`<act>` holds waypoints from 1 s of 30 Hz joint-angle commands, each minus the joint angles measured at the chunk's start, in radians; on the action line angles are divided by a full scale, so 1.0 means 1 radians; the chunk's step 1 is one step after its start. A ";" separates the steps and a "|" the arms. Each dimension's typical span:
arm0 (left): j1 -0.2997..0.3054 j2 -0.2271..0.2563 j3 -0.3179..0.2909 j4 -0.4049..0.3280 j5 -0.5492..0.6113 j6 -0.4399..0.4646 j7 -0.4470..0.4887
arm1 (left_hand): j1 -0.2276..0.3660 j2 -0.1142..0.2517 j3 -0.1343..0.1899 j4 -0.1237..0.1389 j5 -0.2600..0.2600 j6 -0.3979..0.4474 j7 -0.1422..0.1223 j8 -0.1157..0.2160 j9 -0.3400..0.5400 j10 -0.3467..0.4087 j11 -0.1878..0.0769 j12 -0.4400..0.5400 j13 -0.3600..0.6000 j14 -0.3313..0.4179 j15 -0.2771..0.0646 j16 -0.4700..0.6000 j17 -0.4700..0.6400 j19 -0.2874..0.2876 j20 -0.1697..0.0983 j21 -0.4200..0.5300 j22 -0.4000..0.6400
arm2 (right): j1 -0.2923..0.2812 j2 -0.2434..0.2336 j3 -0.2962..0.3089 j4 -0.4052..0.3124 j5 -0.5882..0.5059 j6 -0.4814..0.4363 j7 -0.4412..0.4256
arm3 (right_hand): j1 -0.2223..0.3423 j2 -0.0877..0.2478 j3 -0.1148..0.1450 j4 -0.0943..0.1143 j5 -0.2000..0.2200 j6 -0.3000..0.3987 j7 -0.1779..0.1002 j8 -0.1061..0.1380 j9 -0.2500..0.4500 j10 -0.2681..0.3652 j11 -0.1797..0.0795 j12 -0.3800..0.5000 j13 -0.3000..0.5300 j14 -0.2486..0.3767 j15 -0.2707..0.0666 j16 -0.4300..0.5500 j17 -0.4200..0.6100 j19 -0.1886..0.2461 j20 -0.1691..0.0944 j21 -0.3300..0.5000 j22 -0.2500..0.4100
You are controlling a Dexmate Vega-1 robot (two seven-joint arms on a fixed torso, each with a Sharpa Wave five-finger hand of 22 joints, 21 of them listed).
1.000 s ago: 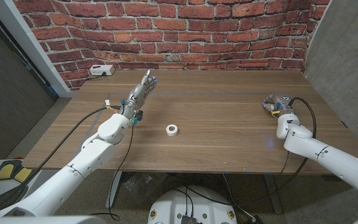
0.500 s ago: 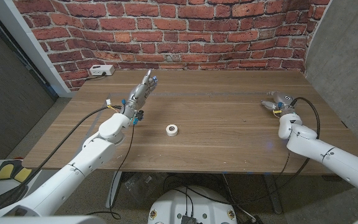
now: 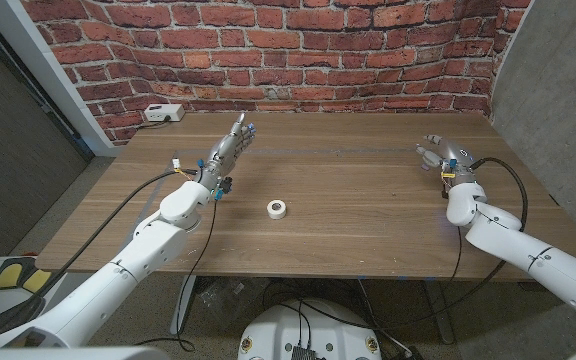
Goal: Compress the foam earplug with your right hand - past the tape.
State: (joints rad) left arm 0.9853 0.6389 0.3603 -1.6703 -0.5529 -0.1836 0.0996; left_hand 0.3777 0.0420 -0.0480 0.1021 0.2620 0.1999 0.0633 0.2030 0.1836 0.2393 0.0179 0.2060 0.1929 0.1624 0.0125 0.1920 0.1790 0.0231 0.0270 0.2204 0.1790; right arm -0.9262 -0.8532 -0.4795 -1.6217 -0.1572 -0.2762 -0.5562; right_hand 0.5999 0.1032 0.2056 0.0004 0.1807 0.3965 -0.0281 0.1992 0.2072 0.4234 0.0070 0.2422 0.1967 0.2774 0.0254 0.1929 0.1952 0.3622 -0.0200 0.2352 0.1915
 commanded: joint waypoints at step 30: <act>-0.056 0.015 0.011 0.077 -0.036 -0.010 -0.113 | 0.010 0.009 -0.010 -0.001 -0.003 0.010 -0.007 -0.002 0.004 -0.001 -0.001 -0.003 0.002 0.007 0.002 -0.002 0.005 0.005 0.002 -0.006 0.002 | -0.173 0.158 0.252 -0.023 0.638 0.558 0.380 | -0.146 -0.006 -0.024 0.012 0.003 0.060 0.102 -0.018 -0.011 -0.001 0.114 -0.019 -0.005 0.024 0.036 -0.016 -0.002 0.023 0.011 -0.007 -0.001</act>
State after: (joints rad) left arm 0.9487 0.6451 0.3703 -1.6224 -0.5746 -0.1839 0.0348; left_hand 0.3827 0.0469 -0.0508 0.0993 0.2620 0.2039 0.0592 0.2030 0.1836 0.2392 0.0178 0.2060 0.1929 0.1623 0.0126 0.1921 0.1790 0.0230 0.0269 0.2151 0.1790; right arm -1.0871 -0.7465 -0.2591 -1.6944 0.2476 0.1199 -0.3865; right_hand 0.4774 0.1036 0.1937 0.0059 0.1884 0.4932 0.0644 0.1934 0.1951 0.4409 0.1150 0.2319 0.1902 0.3210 0.0550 0.1810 0.1887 0.3952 -0.0106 0.2326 0.1906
